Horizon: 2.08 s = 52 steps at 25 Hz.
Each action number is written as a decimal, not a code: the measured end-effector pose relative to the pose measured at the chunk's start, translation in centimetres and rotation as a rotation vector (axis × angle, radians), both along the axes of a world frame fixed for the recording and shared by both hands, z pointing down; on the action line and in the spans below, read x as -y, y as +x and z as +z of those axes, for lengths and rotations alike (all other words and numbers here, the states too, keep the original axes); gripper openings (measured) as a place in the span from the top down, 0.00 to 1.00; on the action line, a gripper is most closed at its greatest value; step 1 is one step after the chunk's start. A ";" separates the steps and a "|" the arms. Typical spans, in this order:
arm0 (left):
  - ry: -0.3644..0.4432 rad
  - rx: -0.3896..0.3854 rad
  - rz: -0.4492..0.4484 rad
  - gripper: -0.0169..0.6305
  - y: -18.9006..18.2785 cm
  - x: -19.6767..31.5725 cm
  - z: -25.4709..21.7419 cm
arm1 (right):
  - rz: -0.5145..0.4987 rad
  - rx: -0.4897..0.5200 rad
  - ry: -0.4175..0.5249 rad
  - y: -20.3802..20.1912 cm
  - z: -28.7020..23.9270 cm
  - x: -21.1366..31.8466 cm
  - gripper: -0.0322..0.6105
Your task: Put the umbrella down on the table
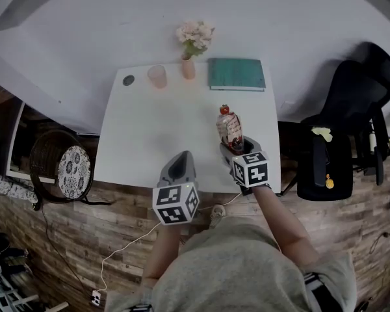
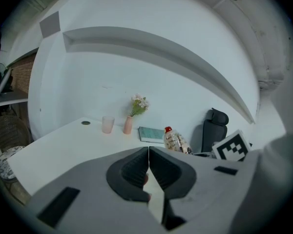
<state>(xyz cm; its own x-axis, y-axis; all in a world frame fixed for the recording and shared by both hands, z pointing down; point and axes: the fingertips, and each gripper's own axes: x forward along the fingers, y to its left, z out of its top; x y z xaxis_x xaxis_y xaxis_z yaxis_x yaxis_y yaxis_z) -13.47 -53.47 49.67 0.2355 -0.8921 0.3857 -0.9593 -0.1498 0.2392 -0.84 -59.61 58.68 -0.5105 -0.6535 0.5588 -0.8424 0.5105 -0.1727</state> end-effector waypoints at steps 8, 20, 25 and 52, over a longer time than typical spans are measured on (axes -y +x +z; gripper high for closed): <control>-0.023 0.000 -0.005 0.96 0.1 1.2 1.0 | -0.008 -0.073 -0.093 0.2 4.1 2.0 0.53; -0.039 0.000 -0.017 0.96 0.5 2.1 1.7 | -0.035 -0.186 -0.210 0.2 8.3 3.7 0.53; -0.046 0.006 -0.013 0.96 0.9 2.0 1.8 | -0.033 -0.233 -0.275 0.6 9.9 3.8 0.53; -0.014 0.016 0.021 0.96 1.1 -3.9 -0.3 | 0.021 -0.197 -0.191 2.1 6.2 -0.1 0.47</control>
<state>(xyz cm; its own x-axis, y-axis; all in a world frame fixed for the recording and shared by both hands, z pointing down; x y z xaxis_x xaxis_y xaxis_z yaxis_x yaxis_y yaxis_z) -12.41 -49.52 49.33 0.2482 -0.8815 0.4016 -0.9597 -0.1672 0.2261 1.24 -59.56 64.83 -0.3674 -0.5358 0.7602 -0.8793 0.4664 -0.0963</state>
